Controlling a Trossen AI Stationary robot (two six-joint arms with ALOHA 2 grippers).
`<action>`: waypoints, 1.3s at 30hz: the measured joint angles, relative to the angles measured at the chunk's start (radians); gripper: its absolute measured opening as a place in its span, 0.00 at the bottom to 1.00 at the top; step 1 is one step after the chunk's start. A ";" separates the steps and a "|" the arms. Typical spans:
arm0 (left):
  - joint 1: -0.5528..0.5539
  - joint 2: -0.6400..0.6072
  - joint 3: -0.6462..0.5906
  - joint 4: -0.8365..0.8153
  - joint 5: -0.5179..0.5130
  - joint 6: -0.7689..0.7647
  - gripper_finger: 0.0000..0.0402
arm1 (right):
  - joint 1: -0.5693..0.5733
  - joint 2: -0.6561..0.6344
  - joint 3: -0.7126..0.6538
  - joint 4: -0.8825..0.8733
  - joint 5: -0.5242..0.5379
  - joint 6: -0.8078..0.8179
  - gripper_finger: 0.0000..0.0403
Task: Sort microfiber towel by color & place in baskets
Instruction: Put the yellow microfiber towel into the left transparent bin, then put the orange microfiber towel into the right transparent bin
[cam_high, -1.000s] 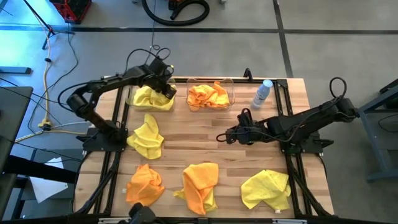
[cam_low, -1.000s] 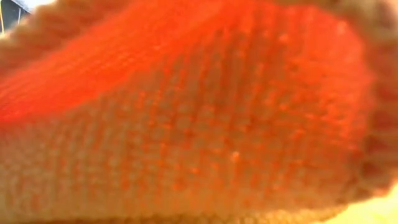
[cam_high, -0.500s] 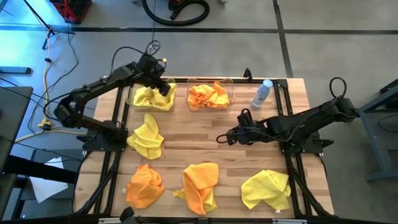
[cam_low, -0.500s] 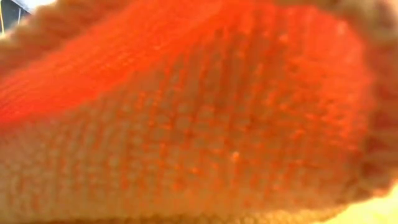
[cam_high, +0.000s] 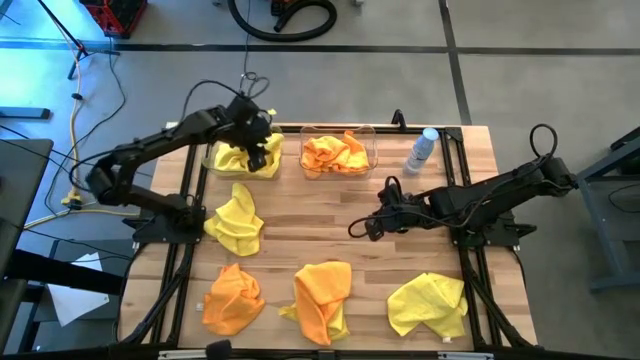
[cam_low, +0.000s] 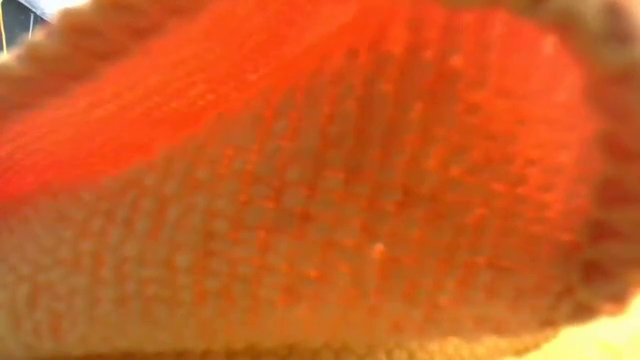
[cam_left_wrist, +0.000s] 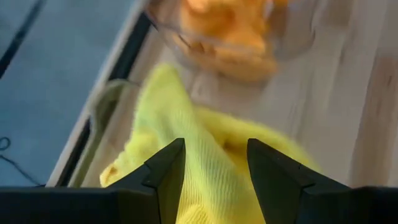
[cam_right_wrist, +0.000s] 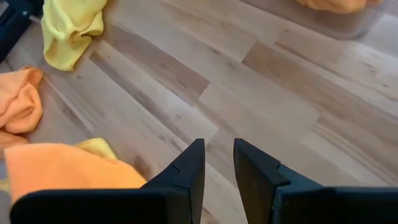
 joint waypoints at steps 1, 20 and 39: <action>-0.006 0.019 0.000 -0.014 -0.009 0.040 0.40 | 0.000 0.000 0.000 0.000 -0.007 0.001 0.19; -0.010 0.364 0.000 0.047 -0.159 0.212 0.39 | 0.000 0.000 0.000 0.009 0.000 0.109 0.19; -0.030 0.038 0.000 -0.021 -0.210 -0.002 0.39 | 0.001 0.000 0.000 0.009 0.003 0.007 0.19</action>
